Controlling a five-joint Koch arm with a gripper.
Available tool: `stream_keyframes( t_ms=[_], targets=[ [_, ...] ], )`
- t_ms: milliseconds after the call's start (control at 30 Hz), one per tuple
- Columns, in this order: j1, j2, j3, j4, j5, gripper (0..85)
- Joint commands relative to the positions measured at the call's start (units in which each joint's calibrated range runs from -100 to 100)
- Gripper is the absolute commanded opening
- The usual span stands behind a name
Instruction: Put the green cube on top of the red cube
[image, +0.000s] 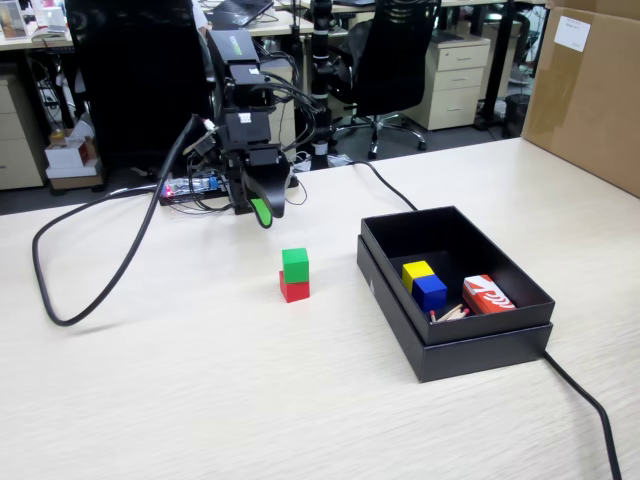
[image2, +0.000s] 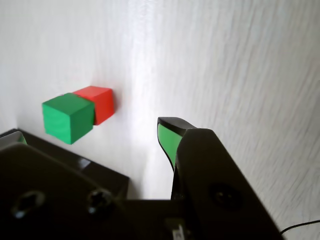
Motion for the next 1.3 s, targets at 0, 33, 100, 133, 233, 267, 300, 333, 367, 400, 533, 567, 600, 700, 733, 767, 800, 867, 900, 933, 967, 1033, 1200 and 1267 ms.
stream_keyframes(
  t_ms=[0,33,100,133,233,267,300,333,367,400,533,567,600,700,733,767,800,867,900,933,967,1033,1200,1267],
  targets=[
    [0.0,-5.4,-3.2,6.9,0.3,51.5],
    [-0.1,-6.5,-5.4,8.2,0.3,51.5],
    [-0.2,-8.2,-9.6,10.3,0.3,51.5],
    [-0.2,-9.2,-12.0,11.9,0.3,51.5],
    [-0.3,-11.8,-18.7,17.6,0.2,51.1],
    [-0.4,-12.9,-20.4,18.9,0.1,50.9],
    [-0.4,-14.0,-22.1,20.3,0.0,50.9],
    [-0.5,-14.5,-23.3,21.4,0.0,50.9],
    [-0.6,-15.2,-25.0,23.0,0.0,50.8],
    [-0.8,-15.3,-26.7,25.1,0.0,50.5],
    [-1.1,-15.9,-33.9,32.8,-0.2,49.2],
    [-1.1,-16.3,-35.5,33.9,-0.3,48.5],
    [-1.1,-16.6,-36.9,35.2,-0.6,48.1],
    [-1.1,-17.3,-39.7,35.7,-0.6,48.1],
    [-1.1,-17.3,-40.1,35.7,-0.6,48.1],
    [-1.0,-17.6,-41.0,35.7,-0.6,48.3],
    [-0.7,-18.3,-42.1,36.0,-0.6,48.3],
    [-0.6,-18.2,-44.1,36.2,-0.6,48.3],
    [-0.6,-18.8,-45.4,36.4,-0.6,48.1],
    [-0.6,-19.4,-45.8,36.5,-0.6,47.9],
    [-0.6,-19.8,-46.0,36.6,-0.6,47.9],
    [-0.5,-20.3,-46.3,36.5,-0.6,47.9],
    [-0.5,-20.3,-46.2,36.6,-0.5,48.3],
    [-0.5,-20.3,-46.1,36.6,-0.5,48.3]
  ],
)
